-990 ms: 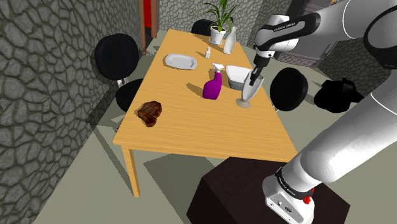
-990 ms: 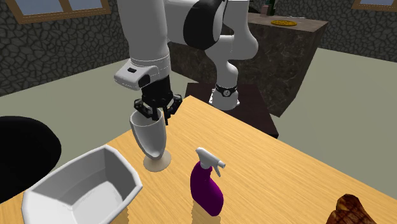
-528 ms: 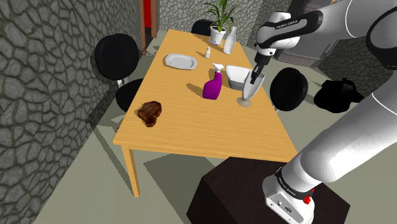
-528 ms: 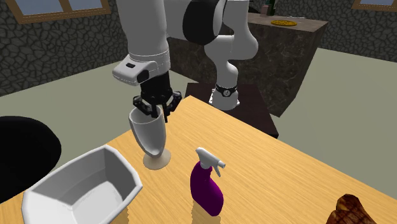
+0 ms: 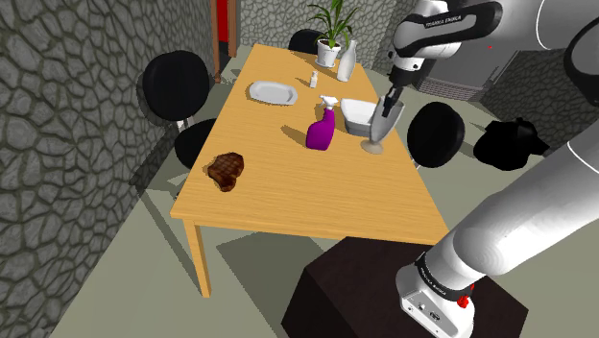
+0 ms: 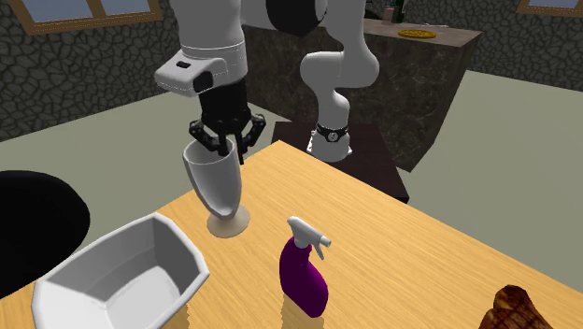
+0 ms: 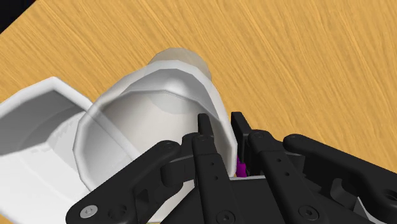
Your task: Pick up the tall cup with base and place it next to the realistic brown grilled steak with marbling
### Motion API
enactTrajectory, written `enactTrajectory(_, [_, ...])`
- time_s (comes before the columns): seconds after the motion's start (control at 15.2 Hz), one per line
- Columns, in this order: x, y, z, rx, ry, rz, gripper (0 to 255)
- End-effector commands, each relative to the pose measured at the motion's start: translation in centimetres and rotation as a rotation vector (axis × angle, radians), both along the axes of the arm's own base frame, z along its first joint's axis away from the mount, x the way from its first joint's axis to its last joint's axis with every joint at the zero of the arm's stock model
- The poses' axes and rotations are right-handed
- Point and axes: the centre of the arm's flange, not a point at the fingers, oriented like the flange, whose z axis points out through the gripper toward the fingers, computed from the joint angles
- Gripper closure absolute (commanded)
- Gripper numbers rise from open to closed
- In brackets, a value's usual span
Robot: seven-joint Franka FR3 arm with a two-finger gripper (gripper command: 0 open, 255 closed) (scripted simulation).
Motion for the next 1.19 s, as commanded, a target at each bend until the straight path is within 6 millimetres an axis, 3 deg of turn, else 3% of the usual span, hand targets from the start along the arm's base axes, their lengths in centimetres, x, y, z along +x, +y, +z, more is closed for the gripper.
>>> enactTrajectory(0.0, [0.0,0.0,1.0,0.0,0.0,0.0,255])
enactTrajectory(1.12, [0.0,0.0,10.0,0.0,0.0,0.0,255])
